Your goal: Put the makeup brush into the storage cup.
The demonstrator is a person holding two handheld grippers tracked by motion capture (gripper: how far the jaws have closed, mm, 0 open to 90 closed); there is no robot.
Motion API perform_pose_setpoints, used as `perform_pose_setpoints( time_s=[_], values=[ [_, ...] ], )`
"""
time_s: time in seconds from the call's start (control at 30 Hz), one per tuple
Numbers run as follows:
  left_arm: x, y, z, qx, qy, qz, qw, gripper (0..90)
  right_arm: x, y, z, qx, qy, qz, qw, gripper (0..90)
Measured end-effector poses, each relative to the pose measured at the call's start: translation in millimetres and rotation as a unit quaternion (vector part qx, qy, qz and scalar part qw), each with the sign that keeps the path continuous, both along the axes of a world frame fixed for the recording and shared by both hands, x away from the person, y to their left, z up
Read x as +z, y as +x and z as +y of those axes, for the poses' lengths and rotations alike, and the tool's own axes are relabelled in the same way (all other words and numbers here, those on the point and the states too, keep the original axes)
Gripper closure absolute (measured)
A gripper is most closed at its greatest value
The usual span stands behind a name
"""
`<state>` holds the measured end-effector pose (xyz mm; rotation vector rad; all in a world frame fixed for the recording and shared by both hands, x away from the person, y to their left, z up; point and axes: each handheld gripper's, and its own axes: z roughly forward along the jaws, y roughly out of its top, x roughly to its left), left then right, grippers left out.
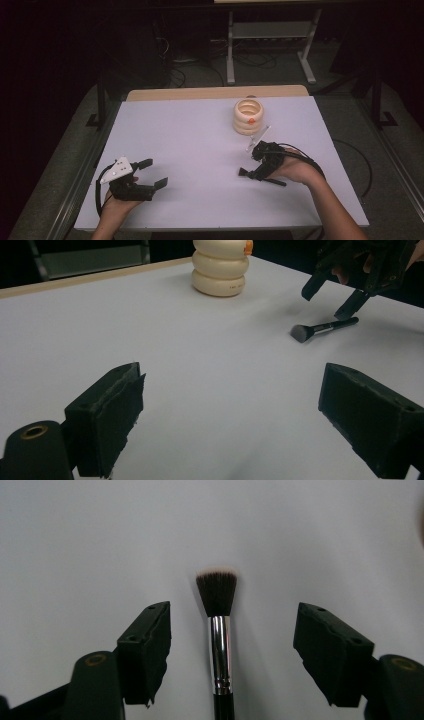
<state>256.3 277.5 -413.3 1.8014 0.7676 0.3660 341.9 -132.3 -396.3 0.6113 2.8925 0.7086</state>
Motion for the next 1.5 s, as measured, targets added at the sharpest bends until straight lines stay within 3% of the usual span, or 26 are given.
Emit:
perform_pose_setpoints(
  time_s=[0.33, 0.6, 1.07, 1.5],
  values=[
    [-0.4, -0.3, -0.2, -0.002, 0.0, 0.003, 1.0, 10.2, -4.6, 2.0, 8.5, 0.009, -0.031, 0.014, 0.9994, 35.9],
    [0.0, -0.3, 0.3, -0.003, 0.002, 0.0, 1.0, 10.2, -12.6, 0.4, 11.8, 0.011, -0.06, 0.025, 0.9978, 46.8],
    [-1.5, 0.5, -0.1, -0.005, 0.004, 0.003, 1.0, 10.3, -19.4, 3.0, 11.4, 0.019, -0.073, 0.027, 0.9968, 59.3],
    [-2.1, 1.0, -0.5, -0.003, -0.001, 0.005, 1.0, 10.3, -21.9, 4.3, 9.9, 0.015, -0.078, 0.037, 0.9962, 62.7]
  ],
)
